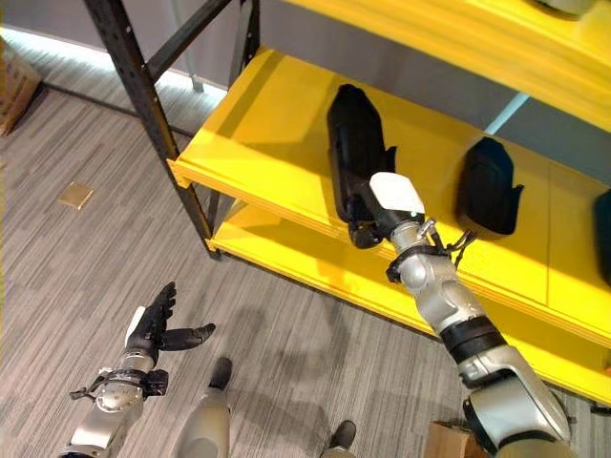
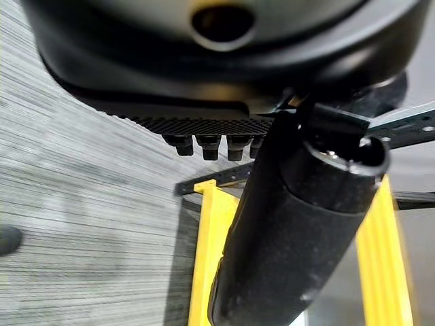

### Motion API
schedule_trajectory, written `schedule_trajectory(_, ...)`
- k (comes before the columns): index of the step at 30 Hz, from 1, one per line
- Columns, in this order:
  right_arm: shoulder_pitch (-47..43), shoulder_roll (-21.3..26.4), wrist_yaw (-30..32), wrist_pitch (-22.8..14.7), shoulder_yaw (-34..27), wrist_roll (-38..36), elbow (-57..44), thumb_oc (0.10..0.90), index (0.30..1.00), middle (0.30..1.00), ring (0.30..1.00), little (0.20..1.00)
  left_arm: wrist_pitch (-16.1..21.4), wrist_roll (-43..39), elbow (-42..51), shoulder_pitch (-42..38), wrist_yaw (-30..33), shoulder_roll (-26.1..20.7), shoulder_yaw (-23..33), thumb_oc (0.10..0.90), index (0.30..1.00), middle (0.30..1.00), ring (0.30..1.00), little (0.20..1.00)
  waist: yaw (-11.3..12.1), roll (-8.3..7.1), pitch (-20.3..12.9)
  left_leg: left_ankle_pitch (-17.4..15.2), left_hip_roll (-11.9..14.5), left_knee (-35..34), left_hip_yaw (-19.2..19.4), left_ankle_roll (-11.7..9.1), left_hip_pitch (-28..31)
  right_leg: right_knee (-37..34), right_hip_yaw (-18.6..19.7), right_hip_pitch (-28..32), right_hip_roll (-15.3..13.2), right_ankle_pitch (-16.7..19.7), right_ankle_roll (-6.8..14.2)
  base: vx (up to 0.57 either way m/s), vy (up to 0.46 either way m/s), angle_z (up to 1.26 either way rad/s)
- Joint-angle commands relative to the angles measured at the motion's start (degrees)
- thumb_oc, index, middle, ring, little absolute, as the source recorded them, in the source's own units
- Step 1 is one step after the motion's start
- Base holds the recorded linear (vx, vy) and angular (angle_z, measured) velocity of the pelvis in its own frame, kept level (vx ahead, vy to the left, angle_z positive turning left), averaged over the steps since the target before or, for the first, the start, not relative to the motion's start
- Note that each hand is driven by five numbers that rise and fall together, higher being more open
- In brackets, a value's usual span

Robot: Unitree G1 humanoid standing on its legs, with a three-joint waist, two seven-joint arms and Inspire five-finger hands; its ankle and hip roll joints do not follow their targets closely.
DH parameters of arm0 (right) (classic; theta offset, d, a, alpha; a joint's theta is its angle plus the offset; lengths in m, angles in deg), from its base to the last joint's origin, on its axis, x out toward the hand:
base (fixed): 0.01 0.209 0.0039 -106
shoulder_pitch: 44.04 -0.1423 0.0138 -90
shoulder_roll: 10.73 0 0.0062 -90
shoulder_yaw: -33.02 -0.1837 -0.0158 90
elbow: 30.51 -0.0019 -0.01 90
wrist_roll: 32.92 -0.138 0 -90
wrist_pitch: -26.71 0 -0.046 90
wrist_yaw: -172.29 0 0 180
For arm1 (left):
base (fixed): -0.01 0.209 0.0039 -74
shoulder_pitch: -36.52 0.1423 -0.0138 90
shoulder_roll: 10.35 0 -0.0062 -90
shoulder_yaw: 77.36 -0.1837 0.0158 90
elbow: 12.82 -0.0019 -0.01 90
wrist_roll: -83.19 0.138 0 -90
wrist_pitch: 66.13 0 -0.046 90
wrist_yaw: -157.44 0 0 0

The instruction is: Move parts from the plastic box to the shelf.

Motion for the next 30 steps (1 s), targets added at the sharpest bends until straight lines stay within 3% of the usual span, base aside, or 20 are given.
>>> schedule_trajectory(1, -14.04, 5.05, 6.9, -1.07, 0.96, -2.68, -2.21, 0.4, 0.3, 0.3, 0.3, 0.3, 5.7, -2.9, 5.41, -4.77, 0.99, -1.66, -0.06, 0.9, 1.0, 1.0, 1.0, 1.0, 1.01, 0.91, 0.03, -5.3, 0.9, -2.72, 1.99, 3.46, 5.18, 4.79, -0.3, 0.61, -2.22, 4.84, -0.32, 0.03, 0.01, 0.09)
schedule_trajectory(10, -25.56, 6.66, 8.25, -0.67, 6.35, -6.93, 7.86, 0.4, 0.3, 0.3, 0.3, 0.3, 6.53, -5.42, 5.51, -5.3, 1.48, -2.28, -1.24, 0.9, 1.0, 1.0, 1.0, 1.0, 2.54, 2.01, 2.17, -4.74, 0.44, -2.63, 1.3, 3.72, 2.81, 4.58, -1.11, -0.94, -2.58, 5.85, -0.32, 0.03, 0.011, 0.1)
schedule_trajectory(14, -29.85, 6.43, 8.57, -0.93, 8.43, -9.87, 13.83, 0.4, 0.3, 0.3, 0.3, 0.3, 6.93, -6.53, 5.35, -6.52, 1.63, -1.94, -2.71, 0.9, 1.0, 1.0, 1.0, 1.0, 3.08, 3.27, 3.27, -4.35, -0.05, -2.35, 1.02, 3.78, 1.12, 4.3, -1.74, -1.59, -2.93, 5.74, -0.41, 0.01, 0.006, 0.02)
schedule_trajectory(30, -28.52, 1.01, 11.03, -0.43, 5.27, -16.0, 22.32, 0.4, 0.3, 0.3, 0.3, 0.3, 6.85, -8.31, 4.59, -9.21, 3.17, -0.34, -5.21, 0.9, 1.0, 1.0, 1.0, 1.0, 2.4, 5.43, 4.43, -4.77, -0.55, -1.08, 0.89, 4.17, -0.38, 4.77, -1.43, -2.76, -3.49, 6.12, -0.47, 0.0, 0.0, 0.0)
